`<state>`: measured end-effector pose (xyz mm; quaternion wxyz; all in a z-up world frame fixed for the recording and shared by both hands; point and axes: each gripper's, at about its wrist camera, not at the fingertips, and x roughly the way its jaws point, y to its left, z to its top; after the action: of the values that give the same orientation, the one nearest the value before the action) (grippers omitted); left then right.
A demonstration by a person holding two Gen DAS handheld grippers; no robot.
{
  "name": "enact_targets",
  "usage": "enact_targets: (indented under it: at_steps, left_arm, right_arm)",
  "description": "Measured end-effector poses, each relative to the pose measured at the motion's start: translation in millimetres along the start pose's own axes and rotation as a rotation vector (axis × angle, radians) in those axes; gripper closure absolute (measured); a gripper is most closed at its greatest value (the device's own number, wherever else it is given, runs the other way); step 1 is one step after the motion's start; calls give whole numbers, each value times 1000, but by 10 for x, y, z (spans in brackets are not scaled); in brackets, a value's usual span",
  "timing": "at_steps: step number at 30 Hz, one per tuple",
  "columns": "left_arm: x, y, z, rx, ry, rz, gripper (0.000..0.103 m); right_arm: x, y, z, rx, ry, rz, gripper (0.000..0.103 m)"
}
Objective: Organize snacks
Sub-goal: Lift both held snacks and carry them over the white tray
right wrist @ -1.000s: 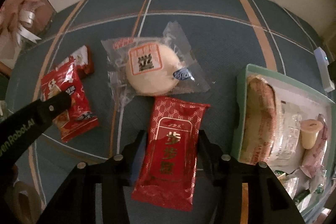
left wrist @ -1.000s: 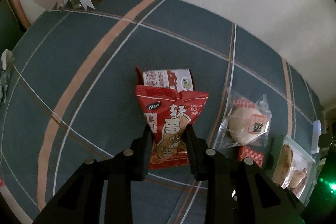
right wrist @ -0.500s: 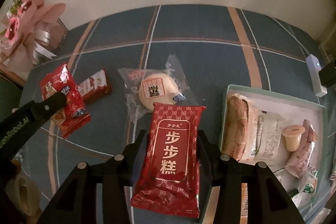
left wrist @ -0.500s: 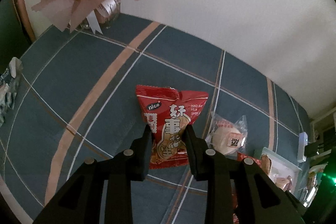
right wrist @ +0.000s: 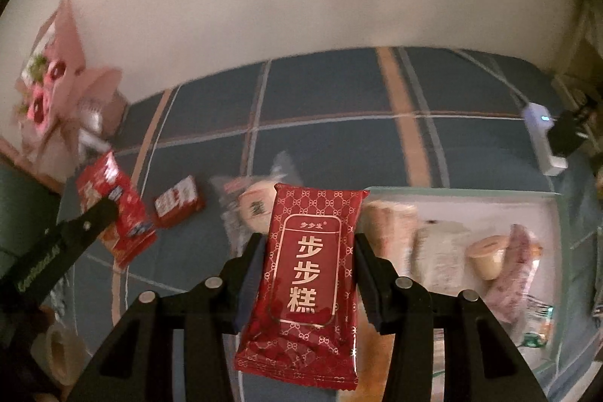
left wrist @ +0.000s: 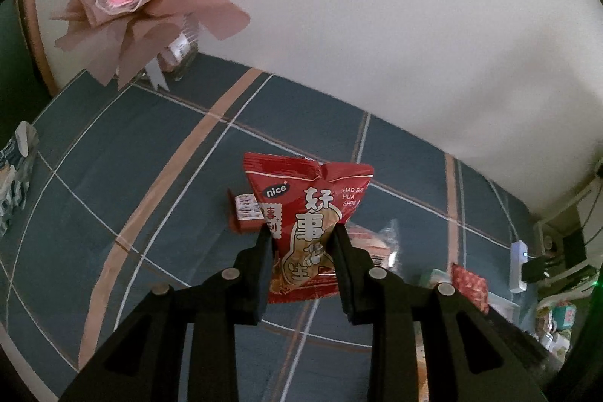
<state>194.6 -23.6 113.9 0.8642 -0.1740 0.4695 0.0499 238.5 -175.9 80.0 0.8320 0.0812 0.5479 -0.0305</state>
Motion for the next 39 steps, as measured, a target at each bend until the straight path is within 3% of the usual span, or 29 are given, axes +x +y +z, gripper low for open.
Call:
enact_targets:
  at_steps: [12, 24, 31, 39]
  left_arm:
    - [-95, -712, -221, 136, 18, -118, 72]
    - [21, -1633, -745, 354, 117, -207, 71]
    - [177, -1965, -1064, 446, 188, -211, 71]
    - [428, -2086, -1286, 473, 263, -193, 71]
  right_arm:
    - [-370, -944, 119, 166, -77, -112, 54]
    - [-569, -1685, 73, 275, -92, -198, 54]
    - [-478, -2022, 18, 313, -46, -241, 54]
    - [-173, -2341, -122, 356, 55, -288, 54]
